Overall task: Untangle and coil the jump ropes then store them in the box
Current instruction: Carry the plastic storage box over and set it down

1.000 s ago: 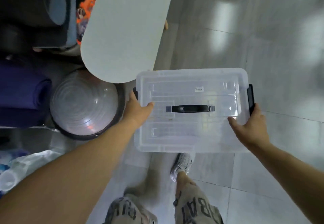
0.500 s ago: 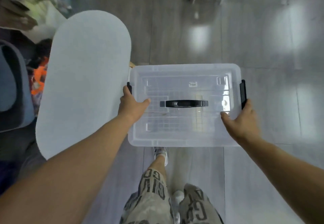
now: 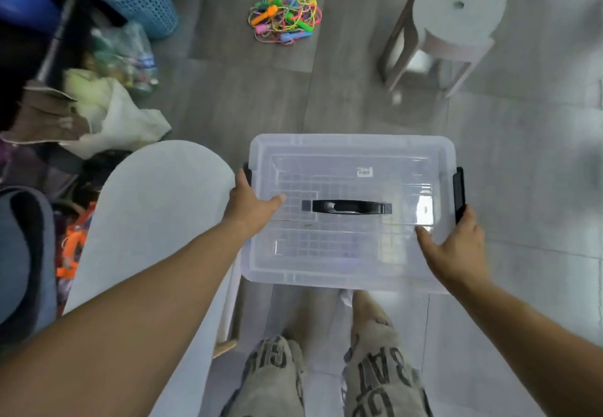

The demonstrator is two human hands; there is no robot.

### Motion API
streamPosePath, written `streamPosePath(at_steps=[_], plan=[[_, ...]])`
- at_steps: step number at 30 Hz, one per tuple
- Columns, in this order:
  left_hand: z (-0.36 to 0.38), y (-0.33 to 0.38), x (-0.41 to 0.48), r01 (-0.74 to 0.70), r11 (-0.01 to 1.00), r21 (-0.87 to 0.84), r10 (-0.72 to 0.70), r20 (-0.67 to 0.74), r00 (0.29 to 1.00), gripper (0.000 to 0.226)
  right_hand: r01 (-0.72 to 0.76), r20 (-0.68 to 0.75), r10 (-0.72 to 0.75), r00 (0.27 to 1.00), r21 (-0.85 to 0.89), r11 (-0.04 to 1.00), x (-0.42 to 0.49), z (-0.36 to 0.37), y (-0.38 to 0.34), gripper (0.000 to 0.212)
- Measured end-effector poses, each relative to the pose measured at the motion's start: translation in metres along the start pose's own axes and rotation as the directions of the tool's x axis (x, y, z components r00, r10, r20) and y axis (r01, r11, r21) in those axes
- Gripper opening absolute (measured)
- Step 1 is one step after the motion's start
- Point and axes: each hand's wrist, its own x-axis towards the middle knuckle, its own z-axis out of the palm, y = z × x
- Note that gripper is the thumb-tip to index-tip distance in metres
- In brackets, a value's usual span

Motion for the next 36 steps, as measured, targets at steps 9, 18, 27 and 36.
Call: streamPosePath(at_steps=[9, 18, 27, 36], plan=[[-0.031, 0.092, 0.14, 0.109, 0.981, -0.163, -0.13, -0.12, 0.984, 0.097, 0.151, 0.064, -0.143, 0.988, -0.158, 0.976, 0.202, -0.018, -0.151, 0.091], [-0.089, 0.109, 0.298, 0.373, 0.888, -0.268, -0.431, -0.21, 0.877, 0.103, 0.347, 0.217, -0.291, 0.932, -0.296, 0.89, 0.364, 0.05, -0.359, 0.097], [-0.132, 0.082, 0.412, 0.524, 0.708, -0.474, -0.682, -0.266, 0.681, 0.098, 0.612, 0.452, -0.446, 0.773, -0.345, 0.711, 0.486, 0.179, -0.513, 0.091], [-0.115, 0.03, 0.473, 0.515, 0.446, -0.732, -0.864, -0.202, 0.462, 0.055, 0.855, 0.682, -0.531, 0.503, -0.301, 0.423, 0.551, 0.303, -0.607, 0.093]])
